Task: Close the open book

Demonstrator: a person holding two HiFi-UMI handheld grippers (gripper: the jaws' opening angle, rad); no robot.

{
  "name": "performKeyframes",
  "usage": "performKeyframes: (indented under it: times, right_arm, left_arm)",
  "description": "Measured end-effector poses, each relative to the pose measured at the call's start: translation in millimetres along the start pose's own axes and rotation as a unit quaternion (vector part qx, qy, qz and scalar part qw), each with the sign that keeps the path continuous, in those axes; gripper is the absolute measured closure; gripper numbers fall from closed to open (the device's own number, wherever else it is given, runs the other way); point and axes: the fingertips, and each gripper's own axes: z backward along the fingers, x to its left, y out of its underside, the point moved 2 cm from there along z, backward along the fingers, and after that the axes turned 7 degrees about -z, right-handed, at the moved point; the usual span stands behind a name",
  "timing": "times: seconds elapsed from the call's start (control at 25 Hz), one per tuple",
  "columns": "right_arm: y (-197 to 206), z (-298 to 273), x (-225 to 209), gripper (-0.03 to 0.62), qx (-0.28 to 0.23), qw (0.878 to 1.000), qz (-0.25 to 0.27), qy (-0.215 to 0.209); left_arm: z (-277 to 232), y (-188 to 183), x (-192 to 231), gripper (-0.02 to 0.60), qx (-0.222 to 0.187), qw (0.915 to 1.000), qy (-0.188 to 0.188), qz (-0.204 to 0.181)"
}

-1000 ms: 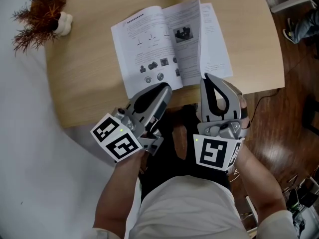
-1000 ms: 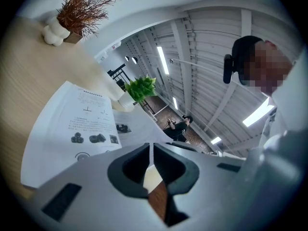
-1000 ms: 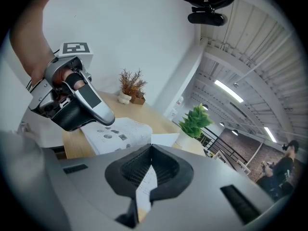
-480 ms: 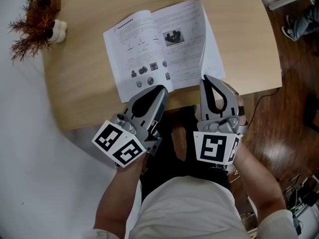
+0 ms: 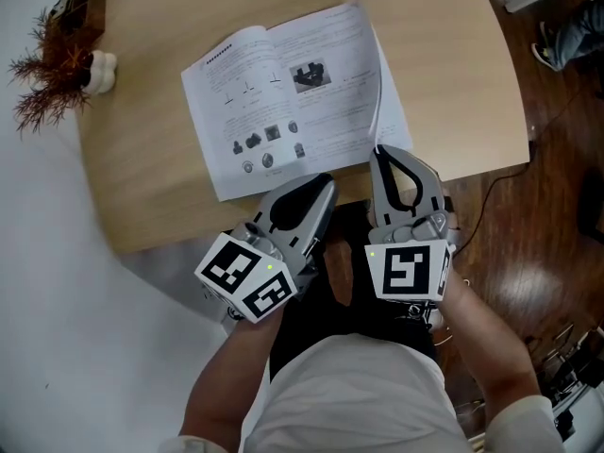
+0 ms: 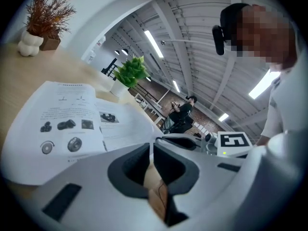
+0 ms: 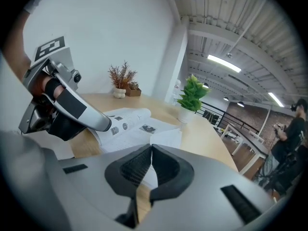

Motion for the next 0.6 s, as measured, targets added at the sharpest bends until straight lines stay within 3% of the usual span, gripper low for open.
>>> performKeyframes:
  times: [0.6]
  right_arm:
    - [37.6,-6.7,-21.7,0.553,0.027,0.993,-0.098,-0.051]
  left_arm:
    - [-30.1,10.1,-17.9,0.581,0.032,0.9994,0.01,-0.012]
